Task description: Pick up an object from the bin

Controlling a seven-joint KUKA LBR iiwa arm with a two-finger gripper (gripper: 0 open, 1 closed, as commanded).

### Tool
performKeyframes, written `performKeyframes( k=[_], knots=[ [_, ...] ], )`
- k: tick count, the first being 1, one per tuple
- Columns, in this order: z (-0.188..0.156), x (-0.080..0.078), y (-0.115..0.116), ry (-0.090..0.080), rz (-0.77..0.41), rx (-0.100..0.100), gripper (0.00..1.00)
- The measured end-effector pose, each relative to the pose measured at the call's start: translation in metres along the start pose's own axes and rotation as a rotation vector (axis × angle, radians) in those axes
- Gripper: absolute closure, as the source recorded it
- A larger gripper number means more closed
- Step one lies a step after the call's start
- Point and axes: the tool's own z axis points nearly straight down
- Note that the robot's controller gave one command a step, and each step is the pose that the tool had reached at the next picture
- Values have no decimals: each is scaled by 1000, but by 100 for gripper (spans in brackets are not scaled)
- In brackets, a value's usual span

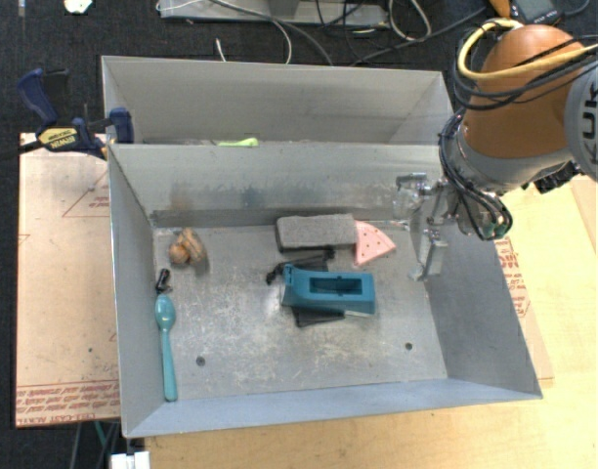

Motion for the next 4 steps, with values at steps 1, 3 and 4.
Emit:
performKeyframes(
  k=[1,3,4],
  knots=[
    [-5,-1,0,-8,-2,1,0],
    [77,-6,68,-18,-12,2,0],
    [133,9,79,-13,-40,0,0]
  ],
)
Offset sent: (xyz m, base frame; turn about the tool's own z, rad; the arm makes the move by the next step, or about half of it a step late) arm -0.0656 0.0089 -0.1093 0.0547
